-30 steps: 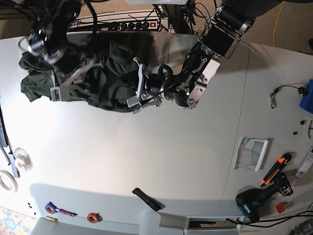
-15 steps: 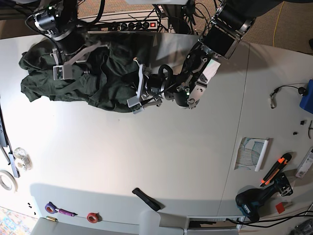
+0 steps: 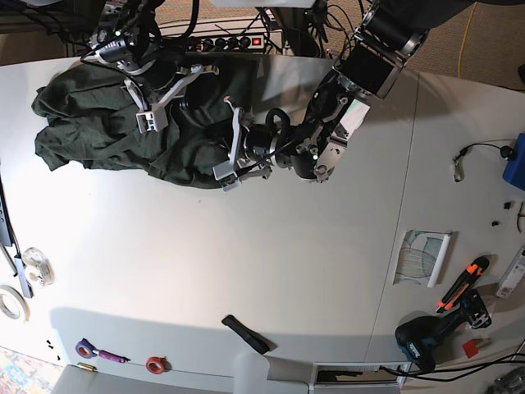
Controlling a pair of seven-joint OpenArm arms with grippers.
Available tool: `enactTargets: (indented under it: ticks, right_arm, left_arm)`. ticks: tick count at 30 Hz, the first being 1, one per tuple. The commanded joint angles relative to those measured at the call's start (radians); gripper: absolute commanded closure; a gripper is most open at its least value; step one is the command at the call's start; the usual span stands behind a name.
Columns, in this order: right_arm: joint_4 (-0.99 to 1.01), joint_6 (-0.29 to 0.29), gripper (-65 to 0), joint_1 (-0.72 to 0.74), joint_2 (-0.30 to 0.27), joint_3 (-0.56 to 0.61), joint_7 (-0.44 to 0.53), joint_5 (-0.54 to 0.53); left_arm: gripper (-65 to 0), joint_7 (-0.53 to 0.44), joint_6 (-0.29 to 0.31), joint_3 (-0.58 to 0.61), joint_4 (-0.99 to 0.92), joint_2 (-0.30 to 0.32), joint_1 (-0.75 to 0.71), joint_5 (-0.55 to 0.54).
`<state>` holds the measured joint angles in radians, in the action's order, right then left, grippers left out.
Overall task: Layout the t-shirt on the table in an organized manner, then fold the t-shirt properly
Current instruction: 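Hold the shirt with the left gripper while the right gripper presses the opposite end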
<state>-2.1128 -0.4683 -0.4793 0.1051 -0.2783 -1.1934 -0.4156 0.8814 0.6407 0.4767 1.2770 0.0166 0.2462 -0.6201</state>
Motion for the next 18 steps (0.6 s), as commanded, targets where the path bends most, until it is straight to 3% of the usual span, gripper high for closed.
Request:
enactTargets:
  ticks: [1,4,13,18]
  right_arm:
    - [-0.015,-0.004,0.0,-0.005,0.0,0.001,-0.015,-0.013]
    - [-0.015,-0.006,0.0,-0.032,-0.012,0.0,-0.061,-0.013]
    - [-0.015,-0.004,0.0,-0.131,-0.12,-0.005,-0.077,-0.014]
    - [-0.058,-0.003,0.0,-0.13,-0.122,-0.079,-0.086,-0.014]
  left_arm:
    - [0.0,-0.011,0.003,-0.002,0.016,-0.008,0.02,-0.007]
    - [0.0,-0.011,0.003,-0.002,0.016,-0.008,0.02,-0.004]
    - [0.0,-0.027,0.003,-0.002,0.016,-0.008,0.02,0.041]
    - [0.0,-0.027,0.003,-0.002,0.016,-0.008,0.021,0.041]
